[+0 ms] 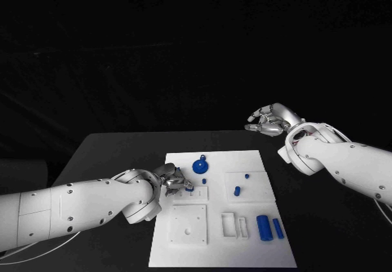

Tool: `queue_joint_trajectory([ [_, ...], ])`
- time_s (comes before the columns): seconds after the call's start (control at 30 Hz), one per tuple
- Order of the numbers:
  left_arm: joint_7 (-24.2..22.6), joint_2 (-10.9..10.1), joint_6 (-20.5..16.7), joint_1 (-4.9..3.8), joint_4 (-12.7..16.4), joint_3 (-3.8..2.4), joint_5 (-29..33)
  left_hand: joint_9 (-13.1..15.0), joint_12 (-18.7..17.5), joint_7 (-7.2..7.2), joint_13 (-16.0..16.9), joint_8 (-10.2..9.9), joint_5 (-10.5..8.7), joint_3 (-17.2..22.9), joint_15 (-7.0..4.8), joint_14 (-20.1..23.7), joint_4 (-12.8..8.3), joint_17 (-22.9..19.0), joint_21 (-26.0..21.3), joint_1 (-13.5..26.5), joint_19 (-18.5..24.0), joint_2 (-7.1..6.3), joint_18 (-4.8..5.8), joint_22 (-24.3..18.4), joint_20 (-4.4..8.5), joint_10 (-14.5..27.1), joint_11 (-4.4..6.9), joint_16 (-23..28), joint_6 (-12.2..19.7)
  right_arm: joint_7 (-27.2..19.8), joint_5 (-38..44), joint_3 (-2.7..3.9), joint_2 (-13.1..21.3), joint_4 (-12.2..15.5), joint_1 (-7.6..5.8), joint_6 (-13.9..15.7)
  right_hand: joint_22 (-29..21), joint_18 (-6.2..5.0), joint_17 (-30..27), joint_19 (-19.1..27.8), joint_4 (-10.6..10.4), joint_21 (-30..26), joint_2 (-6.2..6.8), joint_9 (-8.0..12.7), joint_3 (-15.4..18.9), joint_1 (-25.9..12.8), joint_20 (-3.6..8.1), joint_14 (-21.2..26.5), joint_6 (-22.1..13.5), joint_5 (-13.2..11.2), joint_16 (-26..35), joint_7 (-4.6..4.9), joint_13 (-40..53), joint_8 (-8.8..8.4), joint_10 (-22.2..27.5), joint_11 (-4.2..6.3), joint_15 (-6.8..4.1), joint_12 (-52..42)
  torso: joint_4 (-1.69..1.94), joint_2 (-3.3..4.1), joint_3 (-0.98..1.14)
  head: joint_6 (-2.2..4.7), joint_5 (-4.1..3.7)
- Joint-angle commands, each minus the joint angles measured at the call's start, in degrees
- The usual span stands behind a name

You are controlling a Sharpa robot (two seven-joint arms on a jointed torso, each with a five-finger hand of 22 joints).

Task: Assemble the parts on the task board

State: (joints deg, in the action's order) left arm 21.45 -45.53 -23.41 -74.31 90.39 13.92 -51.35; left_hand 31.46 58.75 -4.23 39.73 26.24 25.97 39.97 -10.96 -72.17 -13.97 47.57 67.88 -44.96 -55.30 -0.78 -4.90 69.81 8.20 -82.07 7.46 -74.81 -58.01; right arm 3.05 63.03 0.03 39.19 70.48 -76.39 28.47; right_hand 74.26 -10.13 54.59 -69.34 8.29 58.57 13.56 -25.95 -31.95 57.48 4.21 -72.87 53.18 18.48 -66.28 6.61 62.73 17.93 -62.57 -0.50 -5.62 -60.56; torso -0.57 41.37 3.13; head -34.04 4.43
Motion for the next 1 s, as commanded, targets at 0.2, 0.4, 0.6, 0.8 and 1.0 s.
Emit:
queue_joint_trajectory([
  [0.2, 0.7, -0.1, 2.9, 0.08, 0.7, -0.03, -2.1, 21.5, 0.4, 6.29, -0.1, 0.0, -0.28, 0.1, -0.56, 0.0, 0.2, -0.1, 0.2, -0.3, -0.4, 0.51, -0.06, 0.1, 7.46, 0.7, 0.58, -0.3, -13.9, -0.3, 0.0, 0.03, -0.1, 0.3, -0.08, -0.9, -0.1, -4.87, -0.1, 0.4, 0.0, -0.2, -0.65, -0.1, 0.3, -0.1, -0.12, 0.1, 0.1, 0.4, 0.2, 0.25, -0.1, 0.11, 0.2, 0.13, -0.26, 0.3, 0.00, 0.00, -0.02, -0.24, -0.05],
  [0.4, 0.8, -0.4, 3.9, 0.14, 1.1, -0.04, -3.0, 21.6, 0.6, 6.30, -0.1, 0.0, -0.58, 0.1, -0.53, 0.1, 0.0, -0.1, 0.2, -0.4, -0.4, 0.24, -0.07, 0.2, 7.43, 0.7, 0.57, -0.4, -14.0, -0.2, 0.0, 0.03, -0.1, 0.2, -0.08, -1.0, -0.1, -4.87, -0.1, 0.4, 0.0, -0.2, -0.68, -0.1, 0.4, -0.1, -0.12, 0.1, 0.1, 0.4, 0.2, 0.25, -0.2, 0.11, 0.2, 0.13, -0.26, 0.4, 0.00, -0.03, -0.06, -0.46, -0.14],
  [0.6, 1.0, -0.4, 3.9, 0.15, 1.0, -0.04, -4.2, 21.7, 0.8, 6.30, -0.2, 0.0, -1.13, 0.1, -0.48, 0.1, 0.0, -0.2, 0.2, -0.6, -0.4, 0.03, -0.08, 0.2, 7.41, 0.8, 0.56, -0.5, -14.1, -0.2, 0.0, 0.03, -0.1, 0.2, -0.08, -1.1, -0.1, -4.87, -0.1, 0.4, 0.0, -0.2, -0.70, -0.1, 0.4, -0.1, -0.12, 0.1, 0.1, 0.5, 0.2, 0.25, -0.2, 0.11, 0.2, 0.13, -0.26, 0.4, 0.05, -0.04, -0.04, -0.48, -0.20],
  [0.8, 1.3, -0.3, 4.2, 0.15, 1.0, -0.04, -4.9, 22.0, 1.3, 6.30, -0.5, -0.3, -4.94, 0.1, -0.40, 0.3, 0.5, -0.5, 0.2, -1.2, -0.3, -0.10, -0.14, 0.4, 7.31, 1.0, 0.56, -0.9, -14.2, -0.2, 0.0, 0.03, -0.2, 0.2, -0.07, -1.2, -0.1, -4.87, -0.1, 0.4, 0.0, -0.3, -0.72, -0.1, 0.4, -0.1, -0.12, 0.1, 0.1, 0.5, 0.3, 0.25, -0.2, 0.10, 0.2, 0.12, -0.26, 0.4, 0.03, -0.02, -0.02, -0.52, -0.23],
  [1.0, 1.6, -0.3, 4.4, 0.15, 0.8, -0.04, -5.3, 22.2, 1.5, 6.29, -0.8, -0.6, -8.09, 0.0, -0.38, 0.4, 1.1, -0.7, 0.2, -1.5, -0.3, -0.20, -0.17, 0.5, 7.26, 1.1, 0.54, -1.0, -14.3, -0.2, 0.0, 0.03, -0.2, 0.2, -0.07, -1.2, -0.1, -4.86, -0.1, 0.4, 0.0, -0.3, -0.75, -0.1, 0.4, -0.1, -0.12, 0.1, 0.1, 0.5, 0.3, 0.25, -0.2, 0.10, 0.2, 0.12, -0.26, 0.4, 0.02, 0.00, 0.02, -0.51, -0.21],
])
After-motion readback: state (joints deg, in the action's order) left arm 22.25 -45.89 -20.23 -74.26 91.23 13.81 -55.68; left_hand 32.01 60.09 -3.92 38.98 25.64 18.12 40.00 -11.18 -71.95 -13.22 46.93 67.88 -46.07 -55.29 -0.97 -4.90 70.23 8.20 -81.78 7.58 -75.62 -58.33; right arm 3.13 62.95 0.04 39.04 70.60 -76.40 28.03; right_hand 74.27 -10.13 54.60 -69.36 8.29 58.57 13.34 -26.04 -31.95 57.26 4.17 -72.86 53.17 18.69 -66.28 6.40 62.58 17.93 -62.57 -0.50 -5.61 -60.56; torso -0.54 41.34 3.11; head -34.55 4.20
